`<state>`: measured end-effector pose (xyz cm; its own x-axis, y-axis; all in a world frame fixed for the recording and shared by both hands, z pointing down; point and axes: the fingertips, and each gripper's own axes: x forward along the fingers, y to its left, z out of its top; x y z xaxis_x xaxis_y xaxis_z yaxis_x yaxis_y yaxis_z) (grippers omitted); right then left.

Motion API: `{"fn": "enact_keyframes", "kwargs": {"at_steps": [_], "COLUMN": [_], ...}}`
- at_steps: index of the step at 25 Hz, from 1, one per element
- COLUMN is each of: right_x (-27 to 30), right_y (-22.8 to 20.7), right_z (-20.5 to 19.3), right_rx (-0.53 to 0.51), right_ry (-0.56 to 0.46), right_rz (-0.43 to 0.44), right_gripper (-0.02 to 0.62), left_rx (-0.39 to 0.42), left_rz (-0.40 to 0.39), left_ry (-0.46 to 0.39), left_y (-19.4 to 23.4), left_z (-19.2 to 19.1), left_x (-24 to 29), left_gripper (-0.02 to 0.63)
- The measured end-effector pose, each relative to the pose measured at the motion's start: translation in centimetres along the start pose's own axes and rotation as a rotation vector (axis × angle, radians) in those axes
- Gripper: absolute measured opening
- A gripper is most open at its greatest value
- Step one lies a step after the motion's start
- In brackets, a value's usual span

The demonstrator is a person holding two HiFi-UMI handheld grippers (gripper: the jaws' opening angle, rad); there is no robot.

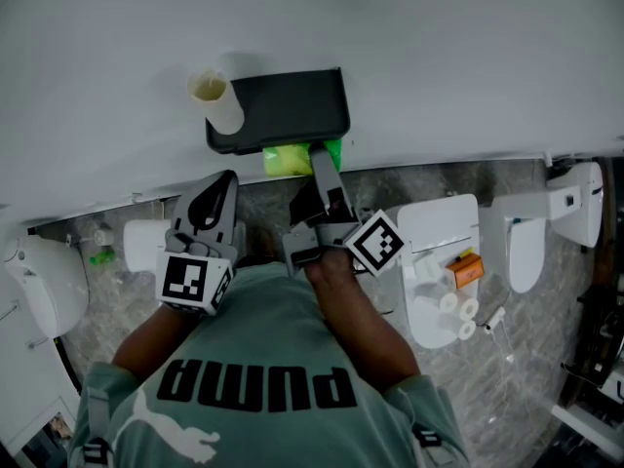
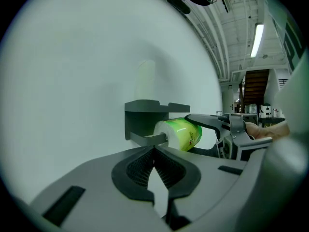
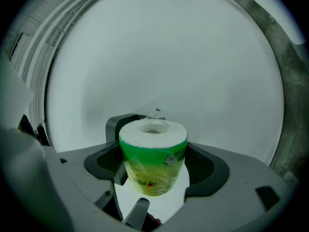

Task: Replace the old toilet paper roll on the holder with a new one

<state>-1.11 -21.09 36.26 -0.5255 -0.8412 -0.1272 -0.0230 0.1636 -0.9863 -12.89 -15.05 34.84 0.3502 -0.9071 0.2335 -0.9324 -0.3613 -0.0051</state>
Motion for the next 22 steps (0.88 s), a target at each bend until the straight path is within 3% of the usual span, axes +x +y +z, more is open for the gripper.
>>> {"fn": "enact_keyframes", "kwargs": {"at_steps": [8, 15, 22], "right_x": [1.6, 1.0, -2.5], "right_y": [0.2, 0.2, -0.4], "right_z": [-5.2, -5.4, -4.4], "right_rx": [0.028, 0.041, -0.023], "right_ry": [0.164, 0.246, 0.321], "right_rz": [0.028, 0.059, 0.032], "right_gripper": [0.408, 0.410, 0.410], "left_rx": [-0.007, -0.026, -0.050], "left_rz": [0.034, 0.089, 0.148], "left_ry": [-0.001, 0.011, 0.021], "left_y": [0.8, 1.0, -0.7], "left_z": [0.0, -0.5, -1.1], "left_x": [-0.6, -1.3, -1.9], "left_gripper": [0.003, 0.003, 0.003]}}
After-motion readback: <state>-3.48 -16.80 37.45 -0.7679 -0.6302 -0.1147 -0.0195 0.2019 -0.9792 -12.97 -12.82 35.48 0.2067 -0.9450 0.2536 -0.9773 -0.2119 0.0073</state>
